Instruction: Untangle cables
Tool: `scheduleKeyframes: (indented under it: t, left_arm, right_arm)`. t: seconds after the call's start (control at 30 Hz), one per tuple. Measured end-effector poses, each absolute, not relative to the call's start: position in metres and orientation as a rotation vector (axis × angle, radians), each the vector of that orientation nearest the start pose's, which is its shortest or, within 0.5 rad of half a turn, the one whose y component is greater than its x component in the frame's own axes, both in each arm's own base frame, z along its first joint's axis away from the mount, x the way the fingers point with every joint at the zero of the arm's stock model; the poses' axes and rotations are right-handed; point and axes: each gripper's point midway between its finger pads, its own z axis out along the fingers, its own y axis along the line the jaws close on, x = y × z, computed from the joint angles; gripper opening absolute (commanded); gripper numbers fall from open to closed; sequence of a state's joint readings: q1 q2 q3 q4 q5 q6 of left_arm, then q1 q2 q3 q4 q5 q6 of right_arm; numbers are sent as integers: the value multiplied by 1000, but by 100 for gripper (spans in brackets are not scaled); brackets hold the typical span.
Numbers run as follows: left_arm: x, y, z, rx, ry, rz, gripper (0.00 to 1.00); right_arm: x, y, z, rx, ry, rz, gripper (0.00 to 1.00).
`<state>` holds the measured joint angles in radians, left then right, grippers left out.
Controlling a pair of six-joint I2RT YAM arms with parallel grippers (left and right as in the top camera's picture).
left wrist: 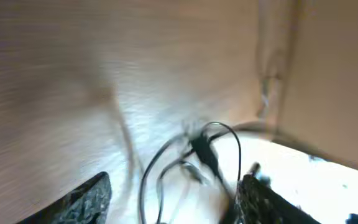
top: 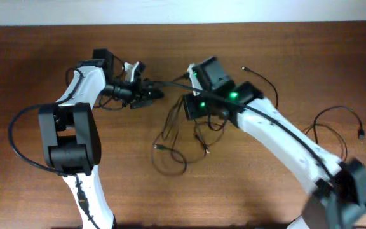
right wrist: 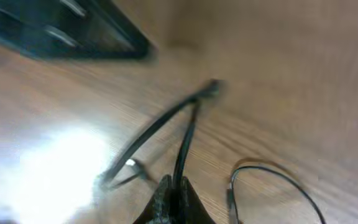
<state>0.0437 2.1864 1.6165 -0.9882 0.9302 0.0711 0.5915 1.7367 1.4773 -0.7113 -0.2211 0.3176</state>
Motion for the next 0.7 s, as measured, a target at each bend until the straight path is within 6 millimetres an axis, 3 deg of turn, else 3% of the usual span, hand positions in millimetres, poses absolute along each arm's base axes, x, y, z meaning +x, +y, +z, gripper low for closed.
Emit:
scheduleKeyframes:
  t: [0.07, 0.1, 0.2, 0.33, 0.47, 0.53, 0.7]
  left_arm:
    - [416, -135, 86, 168, 2647, -1503, 75]
    - [414, -142, 90, 209, 2612, -1540, 77]
    - [412, -149, 99, 279, 2542, -1594, 81]
    - [408, -154, 111, 341, 2449, -1674, 82]
    - [404, -158, 123, 414, 2346, -1731, 82]
    - [404, -159, 124, 437, 2322, -1732, 89]
    - [399, -163, 127, 514, 2279, -1730, 86]
  right_arm:
    - [355, 286, 203, -449, 2511, 667, 4]
    - [356, 287, 210, -414, 2501, 690, 4]
    - [360, 281, 207, -332, 2528, 701, 4]
    - [350, 256, 184, -238, 2663, 572, 4]
    - [358, 241, 177, -143, 2670, 450, 4]
    - [365, 243, 172, -97, 2665, 450, 4]
    - [386, 259, 152, -19, 2650, 507, 4]
